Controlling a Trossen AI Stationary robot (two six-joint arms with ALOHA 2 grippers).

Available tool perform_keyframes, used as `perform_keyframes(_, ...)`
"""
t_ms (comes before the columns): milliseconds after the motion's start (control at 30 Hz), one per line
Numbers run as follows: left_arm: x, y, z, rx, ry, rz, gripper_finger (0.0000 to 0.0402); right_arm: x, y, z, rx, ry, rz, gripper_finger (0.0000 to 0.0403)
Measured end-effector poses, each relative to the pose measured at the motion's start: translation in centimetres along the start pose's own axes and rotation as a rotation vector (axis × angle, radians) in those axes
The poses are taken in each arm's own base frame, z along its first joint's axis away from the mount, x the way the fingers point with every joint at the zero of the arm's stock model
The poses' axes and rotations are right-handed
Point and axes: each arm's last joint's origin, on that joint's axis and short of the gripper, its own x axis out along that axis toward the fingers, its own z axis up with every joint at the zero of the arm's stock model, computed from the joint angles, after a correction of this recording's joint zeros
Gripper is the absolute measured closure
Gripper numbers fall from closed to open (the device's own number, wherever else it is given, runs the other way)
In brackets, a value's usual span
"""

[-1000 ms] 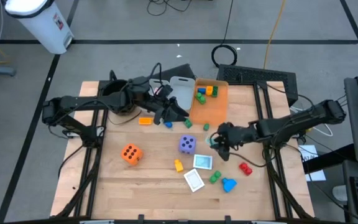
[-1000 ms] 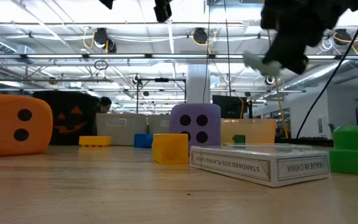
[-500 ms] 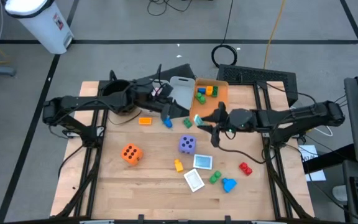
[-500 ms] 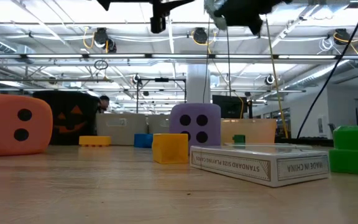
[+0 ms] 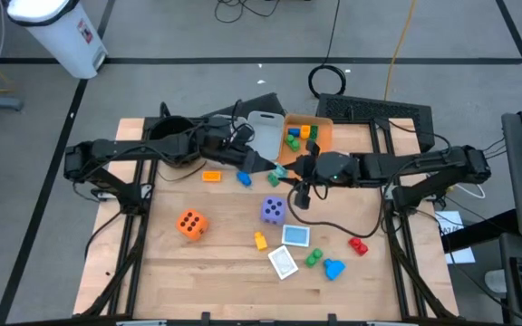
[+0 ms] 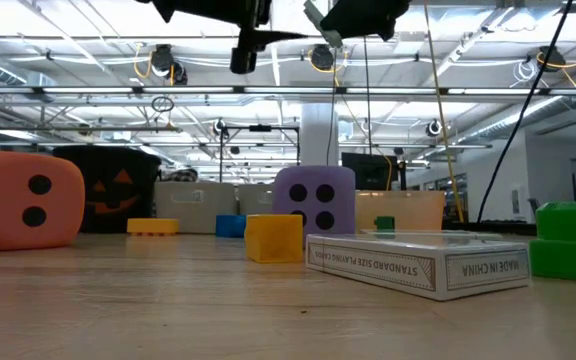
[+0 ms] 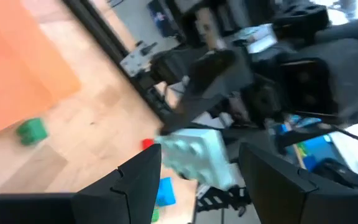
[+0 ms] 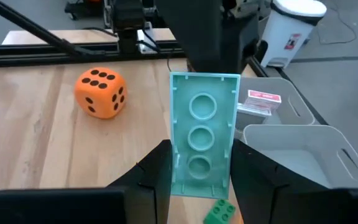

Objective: Pick & Place Toys
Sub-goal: Put the light blue game piece into the orange bin

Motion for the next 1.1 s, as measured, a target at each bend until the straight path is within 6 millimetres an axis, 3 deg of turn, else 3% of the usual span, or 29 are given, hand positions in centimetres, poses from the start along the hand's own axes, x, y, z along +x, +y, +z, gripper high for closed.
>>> perform_keyframes(733, -0.1, 0.5, 0.1, -0.03, -0.002, 0.045, 0.0177, 0.6, -2.8, -0.5, 0.013, 0.079, -0.044, 0.0285)
perform_keyframes(1100, -0.3, 0.9, 0.6, -0.033, -0.031, 0.066, 0.0177, 2.4, -2.6, 1.5, -0.06, 0.113, -0.02, 0.0285)
